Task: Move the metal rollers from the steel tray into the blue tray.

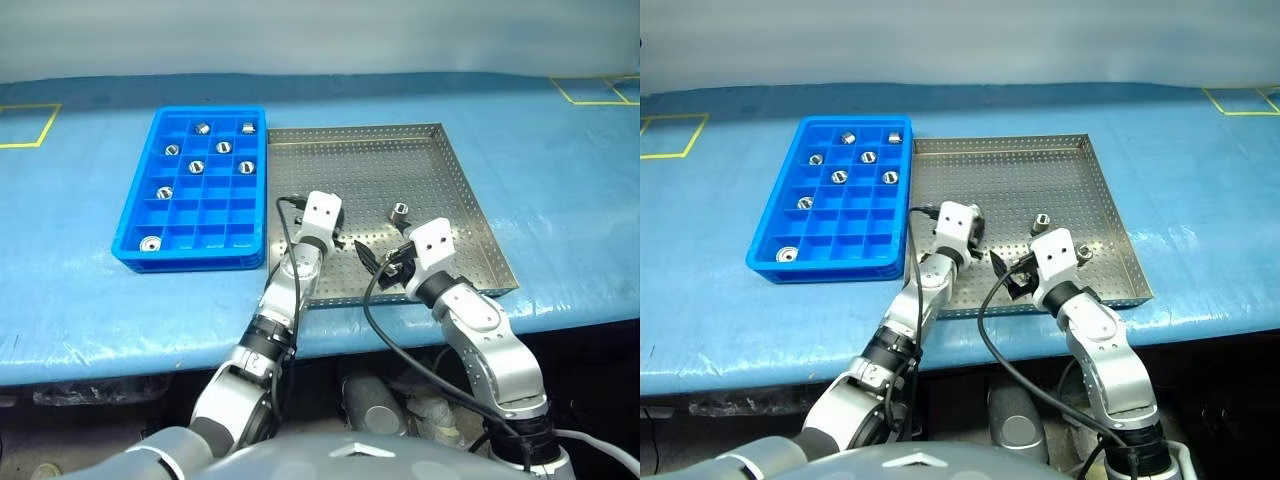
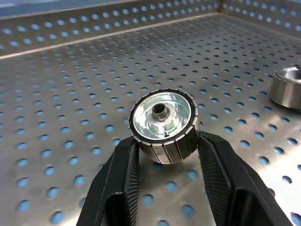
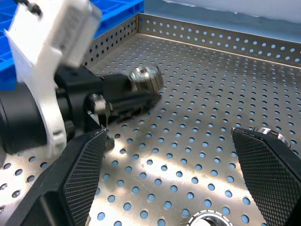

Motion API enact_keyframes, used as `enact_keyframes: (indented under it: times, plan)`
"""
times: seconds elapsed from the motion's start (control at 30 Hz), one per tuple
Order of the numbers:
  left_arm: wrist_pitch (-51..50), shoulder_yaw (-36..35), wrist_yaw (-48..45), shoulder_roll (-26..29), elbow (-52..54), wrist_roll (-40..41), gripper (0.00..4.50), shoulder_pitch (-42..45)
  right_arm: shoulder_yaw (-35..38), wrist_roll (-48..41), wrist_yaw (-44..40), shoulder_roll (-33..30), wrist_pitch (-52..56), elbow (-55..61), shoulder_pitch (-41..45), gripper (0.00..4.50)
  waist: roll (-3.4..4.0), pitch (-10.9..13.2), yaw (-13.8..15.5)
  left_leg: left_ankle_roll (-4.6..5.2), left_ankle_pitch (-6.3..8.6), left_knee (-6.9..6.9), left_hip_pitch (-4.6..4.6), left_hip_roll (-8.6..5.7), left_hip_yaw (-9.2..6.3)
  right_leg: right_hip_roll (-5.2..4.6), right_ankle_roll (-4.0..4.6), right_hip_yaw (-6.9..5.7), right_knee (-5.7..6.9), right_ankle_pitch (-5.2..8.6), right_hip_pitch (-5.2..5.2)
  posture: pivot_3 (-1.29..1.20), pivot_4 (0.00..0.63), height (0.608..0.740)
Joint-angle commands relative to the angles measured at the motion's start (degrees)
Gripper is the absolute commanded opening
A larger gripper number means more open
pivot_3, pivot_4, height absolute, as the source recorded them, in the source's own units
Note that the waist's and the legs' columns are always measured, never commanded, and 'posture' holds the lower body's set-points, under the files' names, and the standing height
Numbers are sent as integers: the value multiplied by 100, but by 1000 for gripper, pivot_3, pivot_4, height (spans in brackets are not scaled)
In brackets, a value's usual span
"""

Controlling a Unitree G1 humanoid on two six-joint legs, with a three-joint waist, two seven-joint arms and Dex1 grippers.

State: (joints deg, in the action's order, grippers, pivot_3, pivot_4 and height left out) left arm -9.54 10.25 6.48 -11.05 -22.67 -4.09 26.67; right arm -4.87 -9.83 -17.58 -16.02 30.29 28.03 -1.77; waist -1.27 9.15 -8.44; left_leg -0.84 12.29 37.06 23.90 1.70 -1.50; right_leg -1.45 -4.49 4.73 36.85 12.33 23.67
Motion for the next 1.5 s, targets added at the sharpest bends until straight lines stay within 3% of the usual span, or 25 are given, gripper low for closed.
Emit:
enact_keyframes:
  times: [0.03,0.3,0.53,1.2,1.37,1.5]
  plan:
    - [39,-231,768,-230,970,-236,1607,-212,-42,-12,-65,8,-138,42,74,4500,0,0,16,0,0,0,-2,0,0,0,1,0,1,0,-2,-174,150,740]
    - [-387,-810,2036,-174,1624,-500,1607,-355,-145,-10,-215,-15,-154,-140,228,4500,-1,0,151,0,0,3,-1,-2,0,0,-1,-1,-2,0,-5,-120,150,740]
    - [-530,-1161,2370,33,1743,-572,1607,-364,-205,-5,-318,-12,-177,-267,346,4500,-3,1,250,0,0,3,1,-3,-1,-1,0,-2,-3,0,-4,-100,150,740]
    - [-1382,-1919,3155,-108,1638,-121,1607,-355,-202,45,-369,-43,-173,-257,319,4500,1,-2,349,0,0,5,-15,-2,1,0,5,-3,0,2,-16,-103,150,740]
    - [-1467,-1882,3187,-88,1640,-102,3282,-323,-170,35,-341,-28,-164,-247,312,4500,3,-4,328,-1,0,5,-17,-2,2,0,4,-1,-1,2,-18,-109,150,740]
    - [-1224,-1467,2612,37,1709,-123,4481,-355,-36,6,-217,34,-140,-244,341,4500,4,-4,346,-1,0,4,-16,-3,1,0,5,-2,-1,2,-18,-109,150,740]
